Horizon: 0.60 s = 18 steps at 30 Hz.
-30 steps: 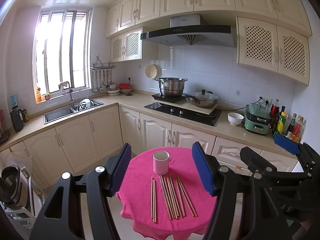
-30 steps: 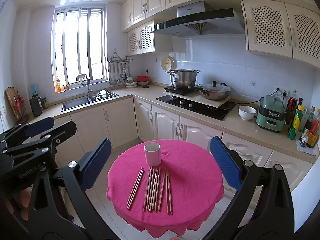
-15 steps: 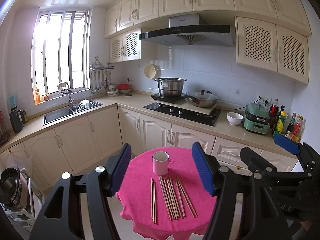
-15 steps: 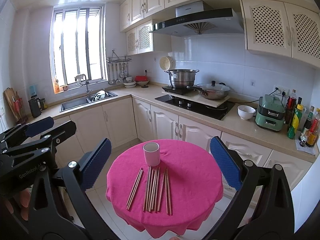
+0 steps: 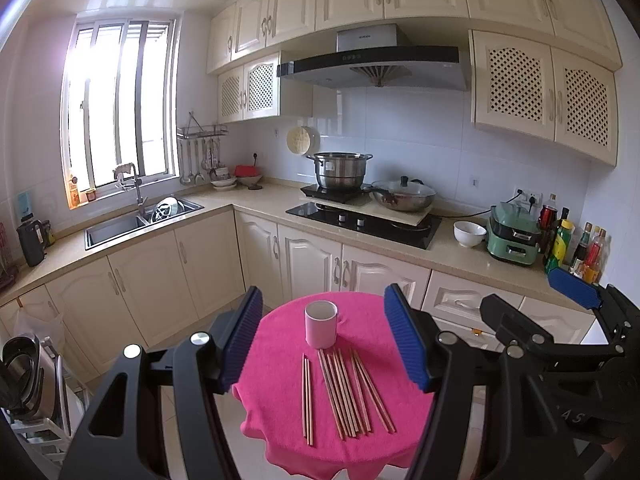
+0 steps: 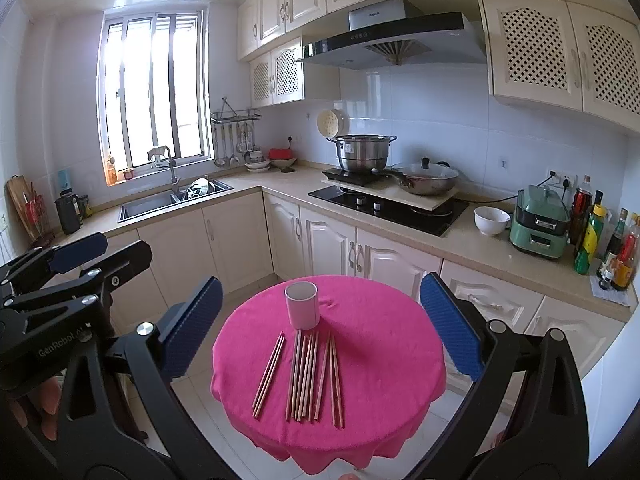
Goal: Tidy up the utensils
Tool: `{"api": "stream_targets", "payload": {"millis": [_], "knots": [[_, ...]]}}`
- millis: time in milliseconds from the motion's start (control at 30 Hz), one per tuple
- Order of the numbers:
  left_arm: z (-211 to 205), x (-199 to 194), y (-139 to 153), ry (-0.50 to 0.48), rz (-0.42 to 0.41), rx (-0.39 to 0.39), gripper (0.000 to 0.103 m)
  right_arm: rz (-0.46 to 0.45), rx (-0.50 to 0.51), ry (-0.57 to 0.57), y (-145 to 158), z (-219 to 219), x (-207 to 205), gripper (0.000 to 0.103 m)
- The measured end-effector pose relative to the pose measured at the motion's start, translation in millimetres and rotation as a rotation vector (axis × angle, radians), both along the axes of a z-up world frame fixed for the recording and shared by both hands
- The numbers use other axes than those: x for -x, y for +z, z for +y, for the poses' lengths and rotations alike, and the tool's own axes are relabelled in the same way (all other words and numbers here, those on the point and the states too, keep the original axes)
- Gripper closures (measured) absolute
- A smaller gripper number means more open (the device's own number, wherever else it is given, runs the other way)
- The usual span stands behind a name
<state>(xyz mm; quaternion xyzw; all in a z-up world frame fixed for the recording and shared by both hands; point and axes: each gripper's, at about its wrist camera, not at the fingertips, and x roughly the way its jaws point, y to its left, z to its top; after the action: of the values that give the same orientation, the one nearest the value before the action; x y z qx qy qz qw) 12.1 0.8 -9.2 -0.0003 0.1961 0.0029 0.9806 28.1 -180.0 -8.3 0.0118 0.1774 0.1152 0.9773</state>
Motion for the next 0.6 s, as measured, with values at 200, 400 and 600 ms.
{"api": "stream_targets", "payload": {"millis": [200, 400, 600], "knots": [[1.1, -1.4, 1.0, -0.005, 0.005, 0.001, 0.04, 0.006, -0.001, -0.005, 1.2, -0.3, -0.3, 0.006], [0.6, -3.4, 1.7, -0.008, 0.007, 0.001, 0.04, 0.013, -0.001, -0.007, 2.8, 2.6, -1.1, 0.006], [2.7, -4.1, 0.8, -0.014, 0.01, 0.003, 0.04, 0.013, -0.002, -0.008, 2.5, 2.5, -0.2, 0.006]]}}
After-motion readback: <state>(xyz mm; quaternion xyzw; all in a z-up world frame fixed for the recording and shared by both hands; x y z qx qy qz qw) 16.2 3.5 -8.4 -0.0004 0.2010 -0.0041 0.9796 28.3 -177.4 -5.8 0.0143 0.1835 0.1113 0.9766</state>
